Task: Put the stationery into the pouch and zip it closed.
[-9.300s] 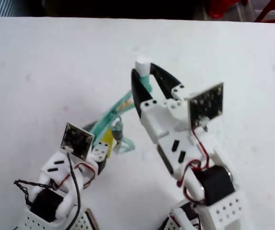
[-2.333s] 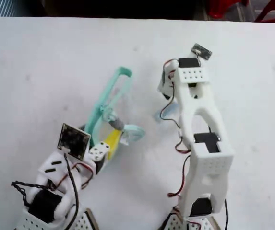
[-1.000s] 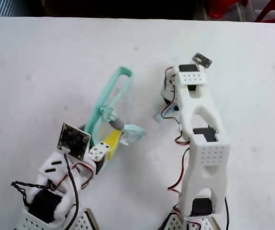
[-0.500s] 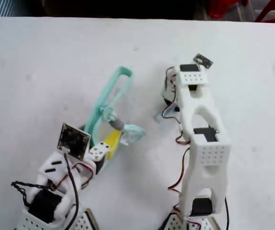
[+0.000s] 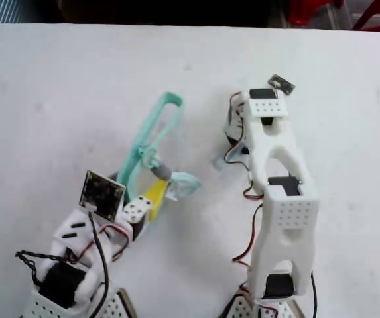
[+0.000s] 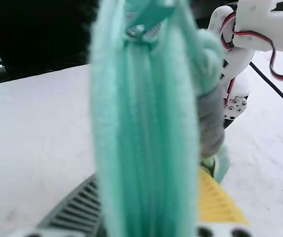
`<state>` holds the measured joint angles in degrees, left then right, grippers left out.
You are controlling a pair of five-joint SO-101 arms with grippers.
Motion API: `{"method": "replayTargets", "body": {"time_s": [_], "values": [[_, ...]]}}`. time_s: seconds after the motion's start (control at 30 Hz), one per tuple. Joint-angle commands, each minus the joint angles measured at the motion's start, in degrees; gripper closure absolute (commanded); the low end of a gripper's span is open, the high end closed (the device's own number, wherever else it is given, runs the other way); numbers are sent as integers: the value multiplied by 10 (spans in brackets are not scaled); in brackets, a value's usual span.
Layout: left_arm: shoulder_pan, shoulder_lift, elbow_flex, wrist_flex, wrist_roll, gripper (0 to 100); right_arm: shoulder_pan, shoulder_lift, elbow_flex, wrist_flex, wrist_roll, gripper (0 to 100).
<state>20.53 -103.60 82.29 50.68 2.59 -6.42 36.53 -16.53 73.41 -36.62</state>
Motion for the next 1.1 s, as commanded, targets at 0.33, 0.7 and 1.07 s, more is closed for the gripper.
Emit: {"method": "replayTargets", "body": {"time_s": [0.33, 0.7, 1.07], "values": [[3, -8, -15, 0, 4, 828, 27, -36, -8, 32, 0, 981], [4, -8, -15, 0, 4, 828, 58, -165, -4, 120, 0, 982], [4, -8, -15, 1, 4, 828, 54, -164, 6, 119, 1, 982]]}}
